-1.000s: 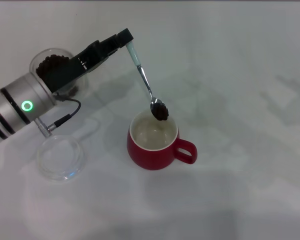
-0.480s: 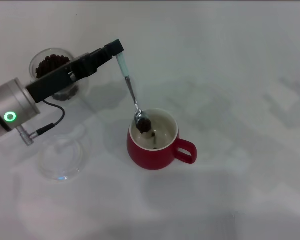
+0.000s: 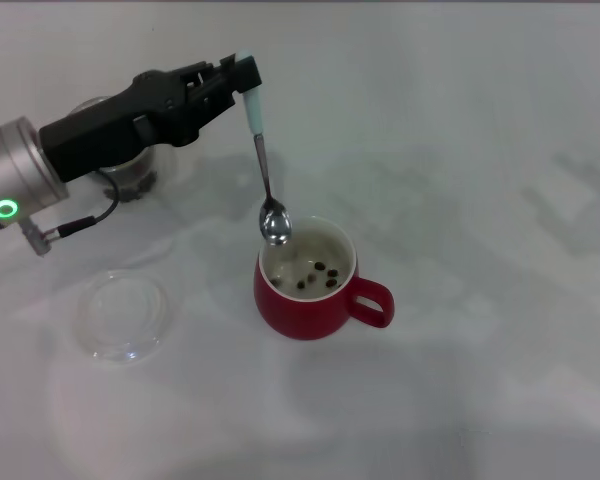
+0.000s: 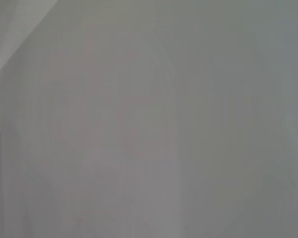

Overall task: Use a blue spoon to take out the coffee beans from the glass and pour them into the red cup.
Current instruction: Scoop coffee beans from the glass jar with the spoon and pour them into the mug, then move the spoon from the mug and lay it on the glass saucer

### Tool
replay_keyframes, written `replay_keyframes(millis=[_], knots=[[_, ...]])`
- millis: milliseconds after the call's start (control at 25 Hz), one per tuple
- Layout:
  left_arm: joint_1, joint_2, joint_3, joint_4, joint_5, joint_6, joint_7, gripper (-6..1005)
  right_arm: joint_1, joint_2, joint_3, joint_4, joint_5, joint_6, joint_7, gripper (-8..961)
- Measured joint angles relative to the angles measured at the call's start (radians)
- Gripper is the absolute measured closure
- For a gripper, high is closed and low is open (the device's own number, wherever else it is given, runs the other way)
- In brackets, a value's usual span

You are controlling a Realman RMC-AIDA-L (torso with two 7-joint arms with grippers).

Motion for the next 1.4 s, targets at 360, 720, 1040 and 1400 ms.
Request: replay_keyframes(millis=[360, 720, 1040, 1400], knots=[[-0.005, 0.007, -0.01, -0.007, -0.023, 0.044, 0.004, 873, 0.0, 0.004, 0.0, 0.003, 0.001, 0.013, 0.004, 257], [0.243, 0.006, -0.004, -0.116, -0.133, 0.117, -0.058, 873, 0.001, 0.003, 0.0, 0.002, 0.006, 0.029, 0.005, 257], [0.424, -0.004, -0.011, -0.131, -0.181, 0.113, -0.036, 873, 0.001, -0.009, 0.0, 0.003, 0.006, 0.042, 0.029, 257], [0.46, -0.022, -0.012, -0.135, -0.243, 0.092, -0.011, 873, -0.001, -0.016, -0.006, 0.003, -0.003, 0.042, 0.044, 257]])
